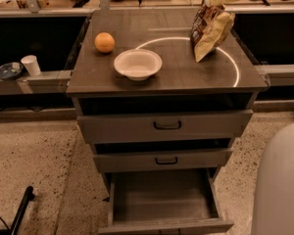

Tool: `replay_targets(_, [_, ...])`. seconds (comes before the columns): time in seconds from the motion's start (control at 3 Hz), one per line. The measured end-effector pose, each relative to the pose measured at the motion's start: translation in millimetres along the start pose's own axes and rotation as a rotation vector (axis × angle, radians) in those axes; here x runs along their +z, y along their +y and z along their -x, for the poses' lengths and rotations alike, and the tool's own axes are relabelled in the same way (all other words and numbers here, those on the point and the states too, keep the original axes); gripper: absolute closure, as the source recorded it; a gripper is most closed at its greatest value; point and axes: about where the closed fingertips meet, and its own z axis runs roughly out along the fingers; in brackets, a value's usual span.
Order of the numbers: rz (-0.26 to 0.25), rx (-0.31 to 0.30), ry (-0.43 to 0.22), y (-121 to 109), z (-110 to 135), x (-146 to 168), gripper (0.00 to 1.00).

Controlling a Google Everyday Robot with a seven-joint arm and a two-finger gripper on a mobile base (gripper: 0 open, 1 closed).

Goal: Place brown chip bag into bottom drawer

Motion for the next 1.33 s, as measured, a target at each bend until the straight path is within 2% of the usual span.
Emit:
replay_targets(0.33, [-0.025,0.097,-0.005,-5.3,-27.6,20.9,0.00])
replay_targets(0.67, [-0.034,0.151,0.022,-3.4,-58.0,35.7,0.00])
replay_targets(1.0, [-0.030,0.199,0.033,1.3,-87.6,43.6,0.15])
replay_targets(1.33, [-0.012,0.230,0.011,7.5,-103.6,45.5,0.40])
